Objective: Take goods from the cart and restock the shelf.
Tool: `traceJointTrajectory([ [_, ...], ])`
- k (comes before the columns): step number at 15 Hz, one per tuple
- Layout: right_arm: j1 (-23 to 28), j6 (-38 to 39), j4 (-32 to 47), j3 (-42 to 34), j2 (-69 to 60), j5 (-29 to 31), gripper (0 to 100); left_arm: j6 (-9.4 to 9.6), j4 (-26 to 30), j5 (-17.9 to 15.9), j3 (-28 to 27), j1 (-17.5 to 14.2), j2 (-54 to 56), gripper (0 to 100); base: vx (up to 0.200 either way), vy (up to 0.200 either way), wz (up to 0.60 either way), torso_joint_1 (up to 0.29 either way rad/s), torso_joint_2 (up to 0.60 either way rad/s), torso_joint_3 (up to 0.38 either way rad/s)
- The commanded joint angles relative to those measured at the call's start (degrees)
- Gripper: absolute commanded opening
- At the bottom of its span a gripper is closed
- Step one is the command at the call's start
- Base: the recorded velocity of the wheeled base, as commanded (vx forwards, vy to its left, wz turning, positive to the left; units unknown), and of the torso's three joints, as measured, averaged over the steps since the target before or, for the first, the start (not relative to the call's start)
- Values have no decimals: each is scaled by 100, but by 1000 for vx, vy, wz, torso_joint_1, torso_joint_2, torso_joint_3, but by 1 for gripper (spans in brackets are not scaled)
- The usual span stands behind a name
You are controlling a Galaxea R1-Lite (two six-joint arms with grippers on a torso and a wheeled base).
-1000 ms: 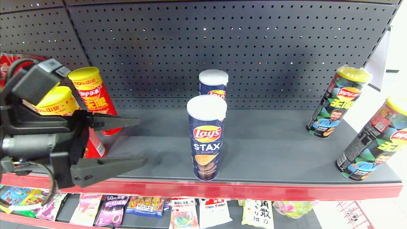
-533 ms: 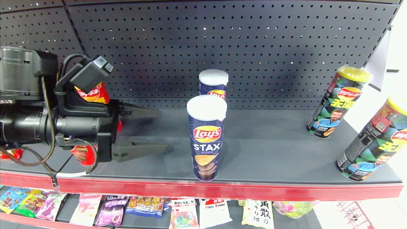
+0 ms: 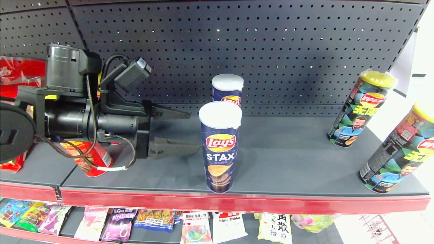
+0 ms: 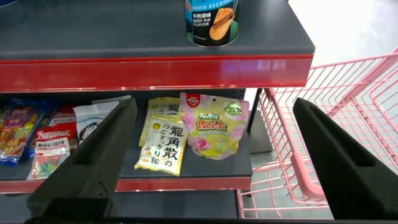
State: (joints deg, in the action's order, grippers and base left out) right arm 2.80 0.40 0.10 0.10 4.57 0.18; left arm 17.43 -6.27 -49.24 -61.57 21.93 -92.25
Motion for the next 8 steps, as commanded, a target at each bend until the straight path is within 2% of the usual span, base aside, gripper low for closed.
traceJointTrajectory([
  [1,1,-5,-1,-1,9,-1,100,15,-6,11,-153,57,-232,100,0,0,0,0,0,0],
  [4,1,-5,-1,-1,9,-1,100,23,-6,143,-311,206,-435,100,0,0,0,0,0,0],
  [8,1,4,-1,-1,9,-1,100,15,-6,160,-610,356,-645,100,0,0,0,0,0,0],
])
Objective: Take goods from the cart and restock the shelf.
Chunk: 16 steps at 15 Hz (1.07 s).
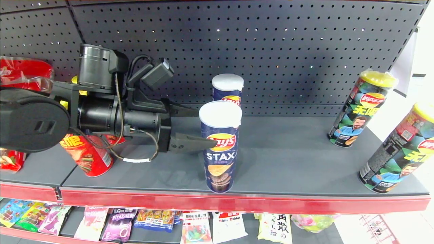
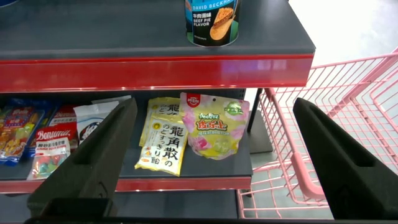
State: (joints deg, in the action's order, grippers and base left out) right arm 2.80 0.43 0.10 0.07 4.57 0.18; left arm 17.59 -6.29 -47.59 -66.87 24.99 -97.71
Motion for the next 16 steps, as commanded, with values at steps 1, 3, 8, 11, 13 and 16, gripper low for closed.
traceJointTrajectory([
  [1,1,-8,-1,-7,9,-1,100,-1,-4,13,-107,102,-135,100,0,0,0,0,0,0],
  [3,1,-8,-1,1,9,-1,100,7,-13,101,-125,138,-178,100,0,0,0,0,0,0],
  [8,1,1,-1,-7,9,-1,100,7,-57,92,-257,296,-275,100,0,0,0,0,0,0],
  [11,1,-8,-1,1,9,-1,100,7,-206,92,-257,349,-372,100,0,0,0,0,0,0],
  [13,1,1,-1,1,9,-1,100,16,-285,92,-257,349,-425,0,0,0,0,0,0,0],
  [16,1,1,-1,1,9,-1,100,7,-303,48,-266,384,-433,0,0,0,0,0,0,0],
])
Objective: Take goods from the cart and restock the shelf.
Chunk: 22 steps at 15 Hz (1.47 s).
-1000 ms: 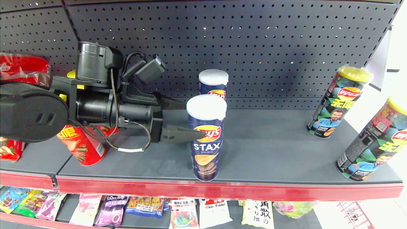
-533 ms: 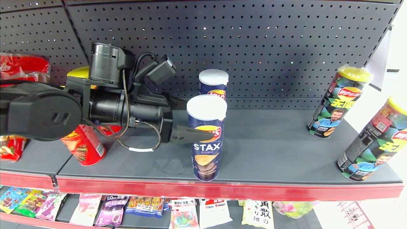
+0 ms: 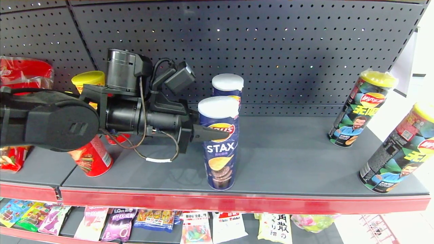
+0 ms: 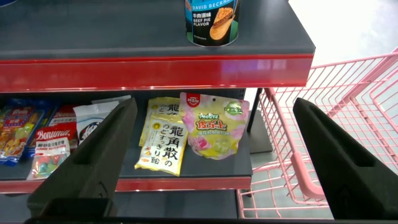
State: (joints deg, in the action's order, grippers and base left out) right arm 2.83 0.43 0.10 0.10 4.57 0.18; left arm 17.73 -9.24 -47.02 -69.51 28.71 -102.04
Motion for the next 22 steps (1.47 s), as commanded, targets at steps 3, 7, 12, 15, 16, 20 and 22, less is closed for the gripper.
traceJointTrajectory([
  [3,-2,1,-1,-1,9,-1,100,3,-16,-27,-27,21,-18,0,0,0,0,0,0,0],
  [7,-2,-8,-1,-1,9,-1,100,3,-16,-211,-54,30,-27,0,0,0,0,0,0,0],
  [12,-2,1,-1,-1,9,-1,100,381,-8,-378,-247,73,-194,0,0,0,0,0,0,0],
  [15,-2,-8,-1,-1,9,-1,100,486,-8,-519,-256,100,-255,0,0,0,0,0,0,0],
  [16,-2,1,-1,-10,9,-1,100,486,-8,-528,-256,109,-264,0,0,0,0,0,0,0],
  [20,-2,1,-1,-10,9,-1,100,601,36,-519,-238,82,-264,0,0,0,0,0,0,0],
  [22,-2,1,-1,-1,9,-1,100,609,36,-528,-238,82,-273,0,0,0,0,0,0,0],
])
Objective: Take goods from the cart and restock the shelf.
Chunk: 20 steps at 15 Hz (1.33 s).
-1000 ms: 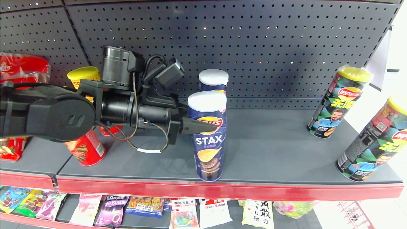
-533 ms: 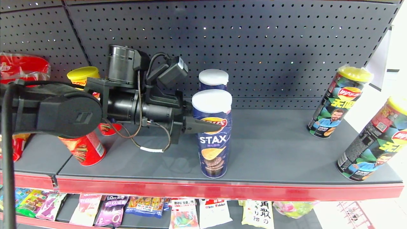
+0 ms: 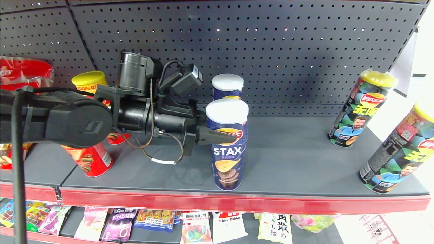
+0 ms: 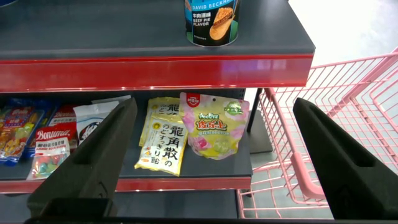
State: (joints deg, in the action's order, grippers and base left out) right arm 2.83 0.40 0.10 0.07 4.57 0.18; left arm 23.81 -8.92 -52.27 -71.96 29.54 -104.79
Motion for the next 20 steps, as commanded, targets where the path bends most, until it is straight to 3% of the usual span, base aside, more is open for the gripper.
traceJointTrajectory([
  [1,-2,-5,-1,1,9,-1,100,1,5,-2,7,-9,11,0,0,0,0,0,0,0],
  [4,-2,-5,-1,1,9,-1,100,36,110,-2,7,-18,29,0,0,0,0,0,0,0],
  [7,-2,-5,-1,-7,9,-1,100,476,427,-2,7,-106,46,0,0,0,0,0,0,0],
  [9,-2,4,-1,1,9,-1,100,590,550,-2,7,-115,55,0,0,0,0,0,0,0],
  [20,-2,4,-1,1,9,-1,100,590,550,-2,-29,-132,99,0,0,0,0,0,0,0],
])
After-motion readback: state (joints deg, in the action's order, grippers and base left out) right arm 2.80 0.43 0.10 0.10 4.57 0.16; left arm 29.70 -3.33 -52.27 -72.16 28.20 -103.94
